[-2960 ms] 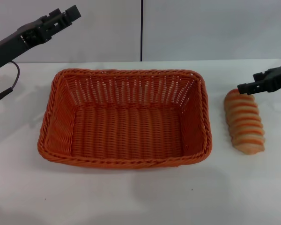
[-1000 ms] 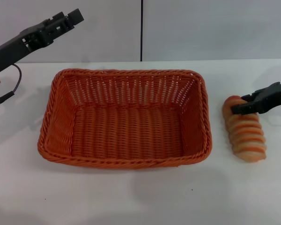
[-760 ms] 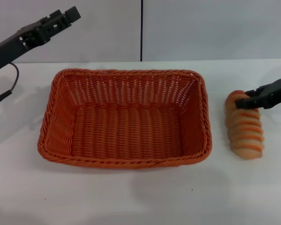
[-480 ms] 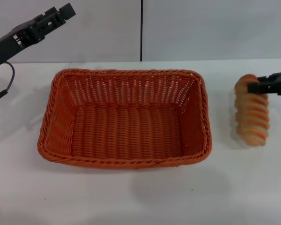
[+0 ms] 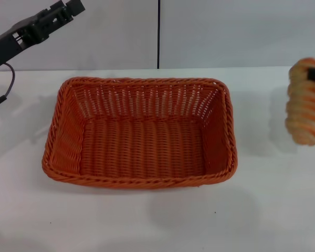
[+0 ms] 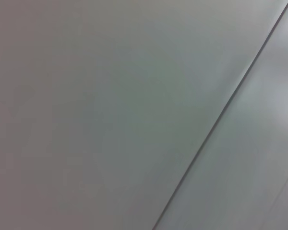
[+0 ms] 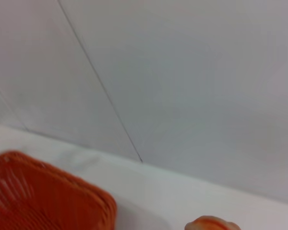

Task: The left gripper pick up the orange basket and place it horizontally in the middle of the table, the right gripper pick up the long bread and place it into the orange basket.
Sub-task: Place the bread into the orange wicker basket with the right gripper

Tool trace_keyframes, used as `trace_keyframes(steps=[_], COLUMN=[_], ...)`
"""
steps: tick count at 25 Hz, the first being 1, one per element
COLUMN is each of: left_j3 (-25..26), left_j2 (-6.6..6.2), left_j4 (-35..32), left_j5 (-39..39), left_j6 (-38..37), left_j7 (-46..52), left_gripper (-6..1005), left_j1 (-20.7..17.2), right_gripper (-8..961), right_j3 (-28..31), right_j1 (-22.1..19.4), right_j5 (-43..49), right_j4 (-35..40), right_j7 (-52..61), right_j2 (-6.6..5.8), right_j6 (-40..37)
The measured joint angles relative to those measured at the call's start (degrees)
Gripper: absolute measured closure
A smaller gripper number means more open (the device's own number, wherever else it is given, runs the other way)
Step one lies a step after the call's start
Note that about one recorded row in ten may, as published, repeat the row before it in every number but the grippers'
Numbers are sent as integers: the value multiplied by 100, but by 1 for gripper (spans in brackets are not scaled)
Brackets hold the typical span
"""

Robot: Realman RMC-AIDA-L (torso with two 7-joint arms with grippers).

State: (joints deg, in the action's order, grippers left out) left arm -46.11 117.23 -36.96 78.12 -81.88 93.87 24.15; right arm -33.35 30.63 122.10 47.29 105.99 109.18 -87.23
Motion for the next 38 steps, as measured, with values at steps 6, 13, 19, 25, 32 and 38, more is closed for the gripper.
trace_keyframes(steps=[6, 13, 19, 25, 32, 38], left_j3=[55, 54, 50, 50, 11, 41], left_j2=[-36, -55, -57, -61, -71, -44], left_j4=[-7, -6, 18, 43, 49, 49], left_j5=[-9, -7, 2, 26, 49, 53], left_j6=[-11, -21, 37, 180, 311, 421], left_j7=[0, -4, -46, -81, -102, -164], left_gripper=[155, 155, 155, 155, 155, 155], left_j1=[35, 66, 121, 161, 214, 284], right_gripper=[642, 705, 742, 768, 703, 488], right_j3=[374, 238, -210, -1178, -1646, -1593], right_j1=[-118, 135, 859, 1456, 1627, 1430], right_j5=[-840, -1925, -1966, -1962, -1962, -1972], right_j4=[647, 964, 135, -960, -1271, -1222], right_j7=[171, 240, -297, -635, -738, -741], right_j2=[-80, 113, 423, 459, 538, 510], right_j6=[-857, -1193, -889, -104, 250, 242])
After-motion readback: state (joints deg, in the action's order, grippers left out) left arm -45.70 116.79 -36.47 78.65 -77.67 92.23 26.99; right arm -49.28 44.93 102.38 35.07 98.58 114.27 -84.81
